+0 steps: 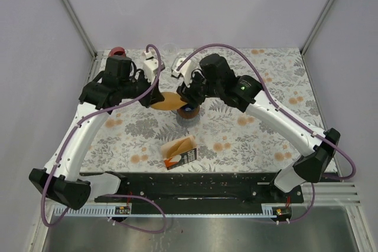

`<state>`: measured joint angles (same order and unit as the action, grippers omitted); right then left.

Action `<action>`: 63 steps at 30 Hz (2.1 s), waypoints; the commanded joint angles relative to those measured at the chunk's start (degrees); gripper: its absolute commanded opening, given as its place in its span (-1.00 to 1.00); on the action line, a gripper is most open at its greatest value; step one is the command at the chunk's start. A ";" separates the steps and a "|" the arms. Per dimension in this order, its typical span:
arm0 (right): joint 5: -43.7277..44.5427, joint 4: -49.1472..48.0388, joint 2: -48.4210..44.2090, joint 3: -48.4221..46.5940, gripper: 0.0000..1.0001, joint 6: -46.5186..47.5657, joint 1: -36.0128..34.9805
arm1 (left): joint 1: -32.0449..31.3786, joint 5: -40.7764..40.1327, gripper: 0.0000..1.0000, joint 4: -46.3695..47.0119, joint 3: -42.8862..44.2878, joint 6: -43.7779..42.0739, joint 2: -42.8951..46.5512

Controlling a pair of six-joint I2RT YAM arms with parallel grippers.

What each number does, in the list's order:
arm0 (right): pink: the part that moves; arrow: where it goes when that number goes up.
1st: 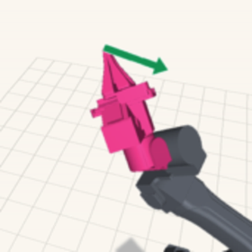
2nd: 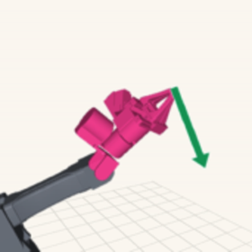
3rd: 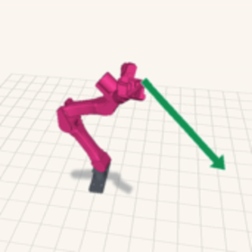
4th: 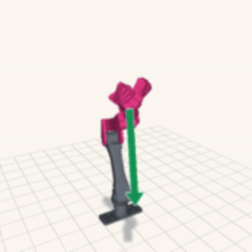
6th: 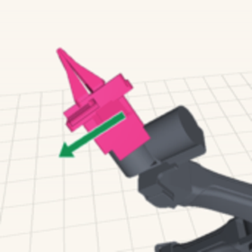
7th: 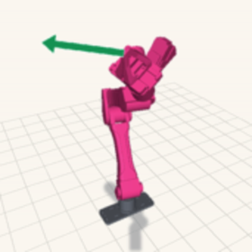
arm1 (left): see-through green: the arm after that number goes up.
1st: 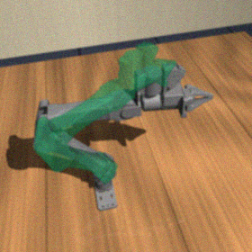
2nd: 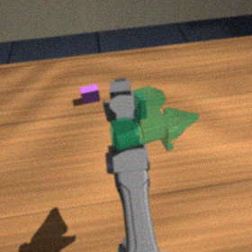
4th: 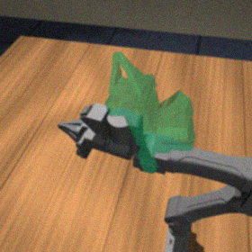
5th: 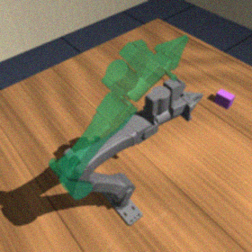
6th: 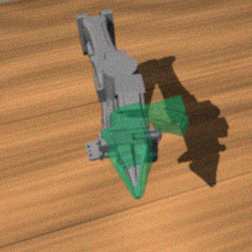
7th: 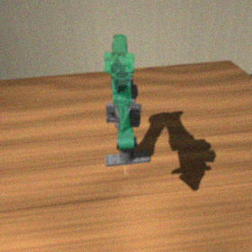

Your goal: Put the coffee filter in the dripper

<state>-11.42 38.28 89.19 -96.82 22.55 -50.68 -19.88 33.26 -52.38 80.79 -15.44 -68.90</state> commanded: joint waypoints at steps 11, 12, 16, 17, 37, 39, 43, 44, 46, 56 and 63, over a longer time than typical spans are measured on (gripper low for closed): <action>9.31 -14.46 -5.60 8.57 0.62 -20.43 11.91 | -3.06 -17.17 -1.00 19.32 6.05 25.36 -13.63; 9.66 -14.64 -5.43 8.83 0.62 -21.22 11.92 | -3.50 -17.69 -1.00 20.46 5.52 26.33 -13.63; 10.98 -15.69 -4.55 9.54 0.61 -25.09 11.92 | -6.04 -22.17 -1.00 23.20 3.50 29.41 -13.10; 11.07 -16.04 -4.29 9.54 0.61 -25.79 12.00 | -6.57 -22.88 -1.00 23.46 2.88 30.03 -13.10; 14.06 -19.82 3.71 8.48 0.60 -39.06 11.92 | -11.23 -29.39 -1.00 25.92 -2.66 33.81 -14.59; 13.27 -19.74 4.50 8.40 0.58 -39.77 11.92 | -11.76 -29.56 -1.00 26.19 -2.75 32.94 -14.51; 11.86 -20.00 5.29 8.05 0.52 -40.65 11.92 | -12.90 -31.15 -1.00 26.36 -3.36 31.70 -13.80; 11.60 -19.91 5.47 8.05 0.50 -40.65 11.92 | -12.90 -31.15 -1.00 26.28 -3.62 31.79 -13.63; 11.60 -19.65 5.73 8.40 0.45 -40.91 11.92 | -12.90 -31.15 -1.00 26.19 -4.15 32.05 -13.19; 9.75 -18.60 3.72 14.19 -0.08 -40.65 11.92 | -12.64 -31.67 -1.00 25.92 -7.31 32.76 -12.13; 12.56 -16.40 3.10 15.25 -0.20 -38.90 11.92 | -11.68 -31.94 -1.00 26.36 -8.19 32.58 -12.04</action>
<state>-0.91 21.89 95.00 -81.65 -17.76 -38.68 -32.42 2.76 -28.88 72.60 16.97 -83.59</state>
